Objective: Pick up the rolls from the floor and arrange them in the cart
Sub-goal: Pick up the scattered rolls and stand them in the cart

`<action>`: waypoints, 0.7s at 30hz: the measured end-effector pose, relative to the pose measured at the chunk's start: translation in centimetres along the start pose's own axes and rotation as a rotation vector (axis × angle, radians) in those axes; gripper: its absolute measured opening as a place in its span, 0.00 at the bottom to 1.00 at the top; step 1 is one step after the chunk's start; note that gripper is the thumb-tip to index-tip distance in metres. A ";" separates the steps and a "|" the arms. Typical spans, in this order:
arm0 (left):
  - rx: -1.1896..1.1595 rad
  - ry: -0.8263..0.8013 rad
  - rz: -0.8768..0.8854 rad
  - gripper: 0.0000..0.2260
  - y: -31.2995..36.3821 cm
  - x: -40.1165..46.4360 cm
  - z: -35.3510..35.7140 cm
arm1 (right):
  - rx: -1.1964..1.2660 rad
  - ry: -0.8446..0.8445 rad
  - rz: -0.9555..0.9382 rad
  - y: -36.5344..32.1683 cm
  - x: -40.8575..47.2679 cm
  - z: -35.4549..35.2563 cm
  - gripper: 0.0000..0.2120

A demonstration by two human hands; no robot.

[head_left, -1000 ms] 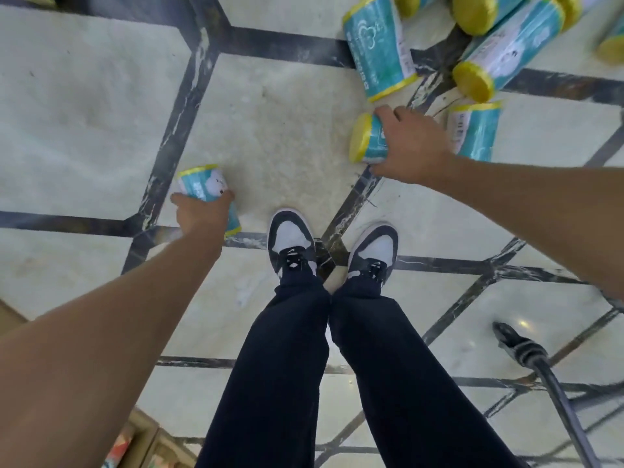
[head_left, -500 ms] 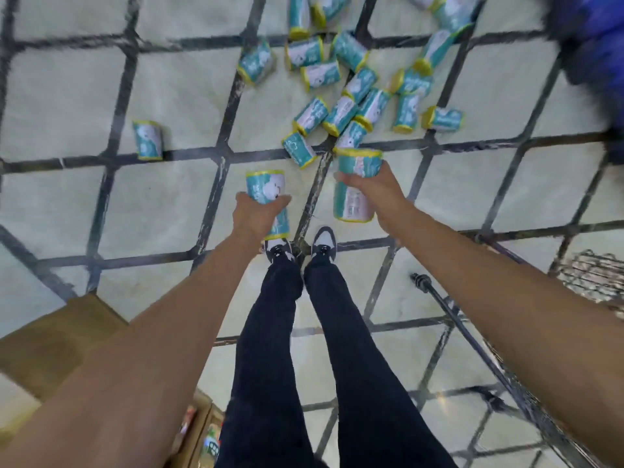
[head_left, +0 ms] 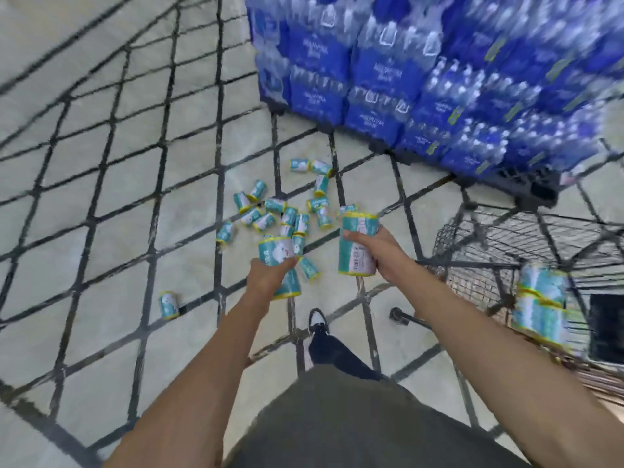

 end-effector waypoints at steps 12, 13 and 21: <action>0.203 -0.342 0.210 0.27 1.5 -17.1 27.5 | 0.213 0.395 0.009 4.7 -16.8 -30.9 0.25; 0.212 -0.359 0.217 0.28 1.5 -18.5 29.9 | 0.234 0.403 0.010 5.1 -17.5 -33.4 0.24; 0.292 -0.441 0.122 0.33 -1.2 -26.7 50.3 | 0.282 0.510 0.087 10.5 -21.7 -55.1 0.28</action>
Point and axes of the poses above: each hand's wrist, its own x-axis towards the middle knuckle, its own z-axis out of the palm, y = z × x, the point moved 10 cm from there along x, towards the middle knuckle, and after that the axes turned 1 degree about x, right-handed, at the moved point
